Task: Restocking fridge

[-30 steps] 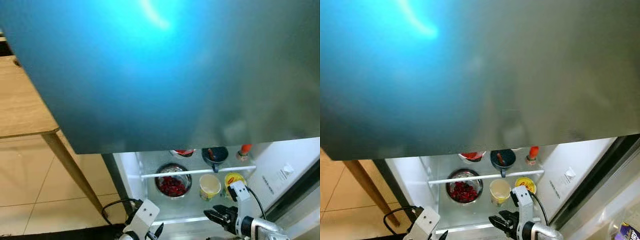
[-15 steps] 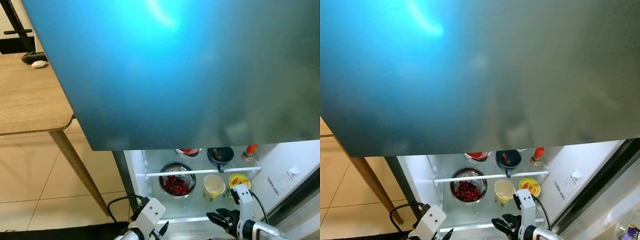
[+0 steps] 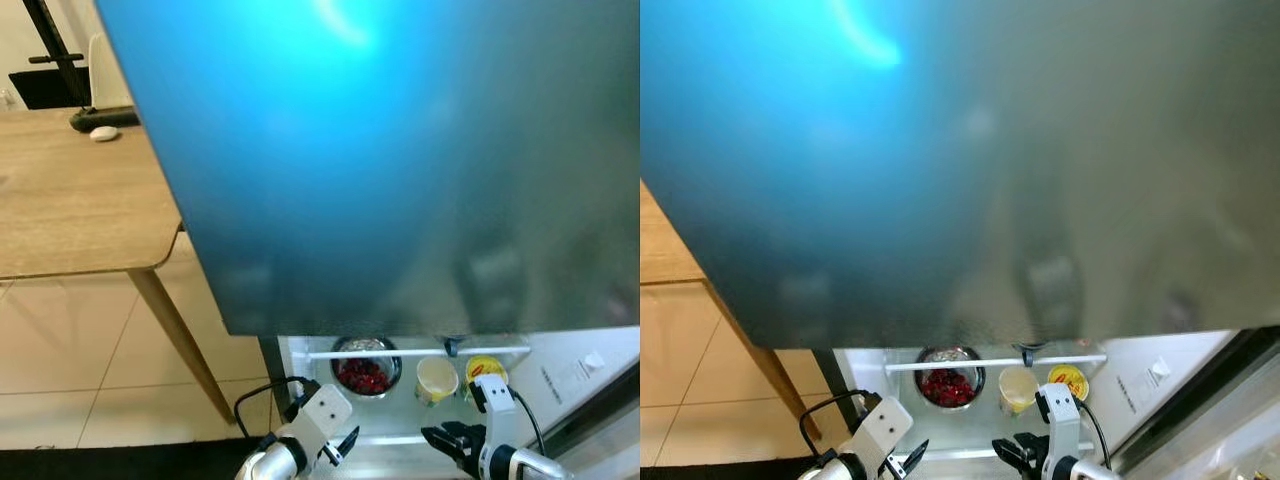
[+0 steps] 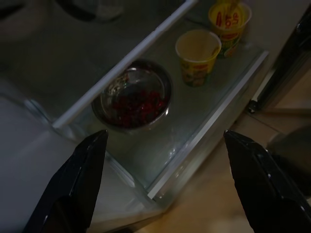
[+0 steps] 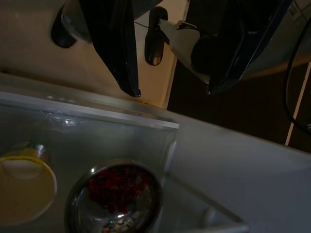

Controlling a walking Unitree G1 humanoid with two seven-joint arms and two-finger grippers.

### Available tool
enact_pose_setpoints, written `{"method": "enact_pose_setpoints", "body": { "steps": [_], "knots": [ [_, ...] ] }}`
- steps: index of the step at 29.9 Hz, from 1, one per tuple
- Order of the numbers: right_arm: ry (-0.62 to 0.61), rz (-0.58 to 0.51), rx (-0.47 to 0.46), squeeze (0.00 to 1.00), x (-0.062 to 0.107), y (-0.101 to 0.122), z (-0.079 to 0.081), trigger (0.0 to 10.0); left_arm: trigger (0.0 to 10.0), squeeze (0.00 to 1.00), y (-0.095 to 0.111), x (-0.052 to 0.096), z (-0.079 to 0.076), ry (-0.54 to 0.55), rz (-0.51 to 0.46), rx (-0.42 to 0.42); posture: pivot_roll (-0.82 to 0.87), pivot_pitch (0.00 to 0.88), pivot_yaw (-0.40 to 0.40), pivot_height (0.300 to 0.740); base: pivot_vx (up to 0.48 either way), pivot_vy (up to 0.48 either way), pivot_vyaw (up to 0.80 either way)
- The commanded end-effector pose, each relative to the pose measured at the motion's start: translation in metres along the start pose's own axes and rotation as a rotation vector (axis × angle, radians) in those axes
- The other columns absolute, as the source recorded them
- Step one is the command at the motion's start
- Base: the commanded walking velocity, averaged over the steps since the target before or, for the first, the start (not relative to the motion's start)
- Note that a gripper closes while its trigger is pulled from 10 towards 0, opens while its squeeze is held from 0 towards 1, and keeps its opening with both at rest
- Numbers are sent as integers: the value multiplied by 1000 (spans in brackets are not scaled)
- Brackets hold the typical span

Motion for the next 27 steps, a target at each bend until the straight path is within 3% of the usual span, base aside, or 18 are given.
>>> {"method": "enact_pose_setpoints", "body": {
  "steps": [1, 13, 20, 23, 27],
  "knots": [
    [-18, 3, -24, 0, 3, -7, -4, 10000, 10000, 0, 19, -8, 14, 32, -73, -36, -62, 0, 1, 724, 0, 0, 0],
    [-36, 26, -42, 0, 5, -18, -6, 10000, 10000, 0, 13, -6, 10, 20, -45, -35, -64, 0, 4, 740, 0, 0, 0],
    [-159, 42, -56, 0, 11, -28, -20, 10000, 10000, 0, -20, 7, 7, 47, 99, 68, -64, 0, 4, 740, 0, 0, 0],
    [-290, 51, -45, 0, 19, -34, -35, 10000, 10000, 0, -45, 22, -1, 41, 201, 120, -66, 0, 2, 740, 0, 0, 0],
    [-334, 59, -42, 0, 23, -37, -40, 10000, 10000, 0, -53, 28, -5, 41, 235, 150, -66, 0, 2, 740, 0, 0, 0]
  ]
}}
Point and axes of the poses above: a point about 5 cm out from each wrist's last joint towards the gripper, its own x axis pointing back from the gripper into the wrist, its own y axis along the axis of the wrist's last joint, z = x × y, the point moved 4 cm from there along -x, pointing out of the wrist towards the gripper, and after that the axes turned 11 degrees about -x, right-handed, at the moved point
